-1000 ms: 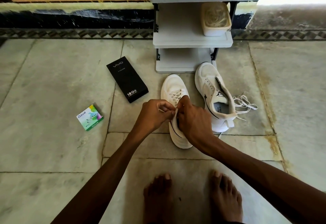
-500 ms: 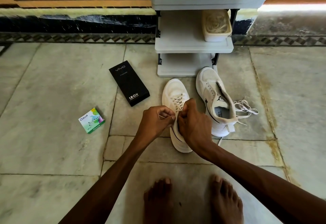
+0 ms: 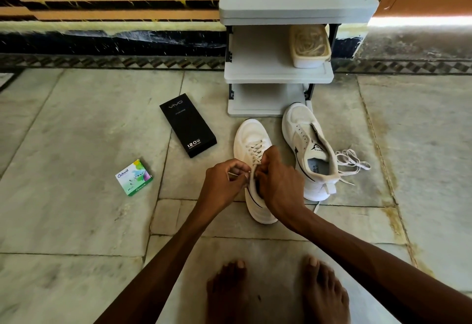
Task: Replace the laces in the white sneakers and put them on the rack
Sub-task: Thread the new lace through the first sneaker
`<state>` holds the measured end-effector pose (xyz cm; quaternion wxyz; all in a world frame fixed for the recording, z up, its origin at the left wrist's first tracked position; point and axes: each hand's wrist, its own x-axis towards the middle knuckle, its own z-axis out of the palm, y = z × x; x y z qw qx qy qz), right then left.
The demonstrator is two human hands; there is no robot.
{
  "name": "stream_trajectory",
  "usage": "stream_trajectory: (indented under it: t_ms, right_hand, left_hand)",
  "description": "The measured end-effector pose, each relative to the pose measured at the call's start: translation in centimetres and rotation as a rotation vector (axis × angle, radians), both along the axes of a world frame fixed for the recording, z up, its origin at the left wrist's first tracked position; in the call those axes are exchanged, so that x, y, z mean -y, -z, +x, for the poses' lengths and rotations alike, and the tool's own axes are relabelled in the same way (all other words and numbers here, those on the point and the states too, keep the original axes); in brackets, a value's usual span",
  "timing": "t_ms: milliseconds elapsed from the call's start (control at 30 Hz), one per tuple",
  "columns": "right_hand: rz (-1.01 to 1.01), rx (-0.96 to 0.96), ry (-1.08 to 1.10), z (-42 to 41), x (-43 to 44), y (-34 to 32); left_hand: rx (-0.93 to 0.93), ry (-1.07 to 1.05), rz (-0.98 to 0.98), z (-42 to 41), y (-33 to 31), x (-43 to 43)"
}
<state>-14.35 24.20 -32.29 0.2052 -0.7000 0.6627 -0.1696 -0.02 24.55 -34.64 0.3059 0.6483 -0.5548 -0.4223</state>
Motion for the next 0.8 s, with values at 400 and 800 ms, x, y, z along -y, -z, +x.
stream_trajectory:
  t_ms: [400,800]
  right_hand:
    - [-0.051,-0.095,-0.097,0.1,-0.2,-0.5]
    - [-0.104,-0.052,-0.143,-0.5,-0.2,0.6]
  left_hand:
    - [0.193,-0.054,-0.090,-0.9,-0.1,-0.3]
    - [-0.031,-0.105,-0.049,0.2,0.3,0.3]
